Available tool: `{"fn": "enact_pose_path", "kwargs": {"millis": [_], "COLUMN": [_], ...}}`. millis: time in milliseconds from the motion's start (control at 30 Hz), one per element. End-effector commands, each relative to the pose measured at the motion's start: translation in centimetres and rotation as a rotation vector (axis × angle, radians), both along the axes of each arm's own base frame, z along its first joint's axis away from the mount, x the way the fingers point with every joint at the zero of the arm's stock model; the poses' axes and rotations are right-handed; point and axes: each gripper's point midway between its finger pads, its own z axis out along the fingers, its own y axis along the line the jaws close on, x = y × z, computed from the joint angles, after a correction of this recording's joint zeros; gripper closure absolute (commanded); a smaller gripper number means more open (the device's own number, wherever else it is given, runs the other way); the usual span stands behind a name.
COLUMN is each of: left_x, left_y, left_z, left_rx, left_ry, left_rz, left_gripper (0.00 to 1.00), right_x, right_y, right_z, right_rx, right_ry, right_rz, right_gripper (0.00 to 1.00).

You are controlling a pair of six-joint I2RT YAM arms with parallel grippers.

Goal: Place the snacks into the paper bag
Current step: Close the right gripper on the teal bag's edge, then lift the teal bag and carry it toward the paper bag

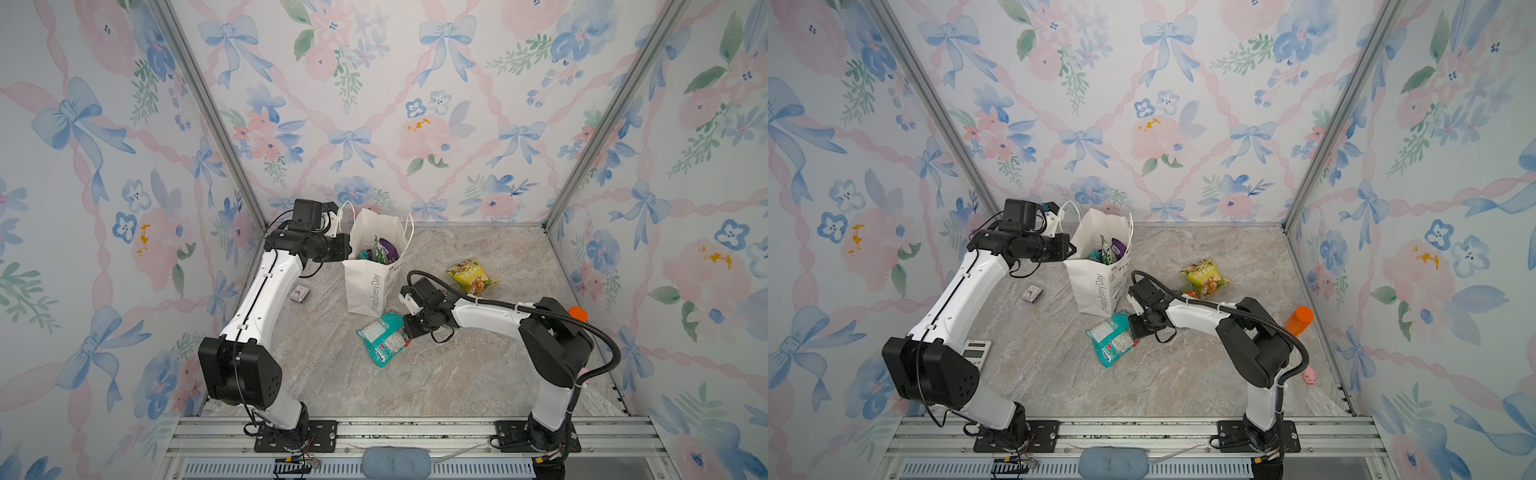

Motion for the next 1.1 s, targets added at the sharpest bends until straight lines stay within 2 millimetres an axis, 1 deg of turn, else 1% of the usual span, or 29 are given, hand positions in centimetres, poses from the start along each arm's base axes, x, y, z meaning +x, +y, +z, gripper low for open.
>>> {"fn": "enact_pose_path", "kwargs": {"millis": [0, 133, 300, 333, 367, 600, 967, 1067], "left_x": [0.6, 0.6, 0.7, 0.7, 0.7, 0.6, 0.6, 0.6], "left_y": [-0.4, -0.4, -0.4, -0.4, -0.4, -0.4, -0.4, -0.4], "left_z": [0.1, 0.0, -0.2, -0.2, -0.2, -0.1, 0.0, -0.1], "left_rx": [-0.018, -0.016, -0.015, -0.016, -0.016, -0.016, -0.016, -0.016], "left_ry": [-0.017, -0.016, -0.011, -0.012, -0.012, -0.014, -0.016, -0.014], "left_rz": [-0.005, -0.005, -0.005, -0.005, -0.006, -0.005, -0.004, -0.004], "left_gripper": [1.00, 1.00, 1.00, 1.00, 1.00, 1.00, 1.00, 1.00], "right_x": [-0.4, -0.2, 0.1, 0.1, 0.1, -0.2, -1.2, -1.7], "right_y": [-1.3, -2.1, -3.0, -3.1, -3.2, -3.9, -4.6, -4.9], "right_z": [-0.5, 1.4, 4.9, 5.3, 6.7, 12.1, 20.4, 22.2], "right_rx": [-0.035, -0.038, -0.023, -0.022, -0.003, 0.038, 0.090, 0.081], "right_ry": [0.014, -0.039, -0.120, -0.127, -0.149, -0.242, -0.376, -0.409], "right_rz": [-0.011, -0.025, -0.046, -0.049, -0.052, -0.060, -0.029, -0.006], "right_gripper": [1.00, 1.00, 1.00, 1.00, 1.00, 1.00, 1.00, 1.00]}}
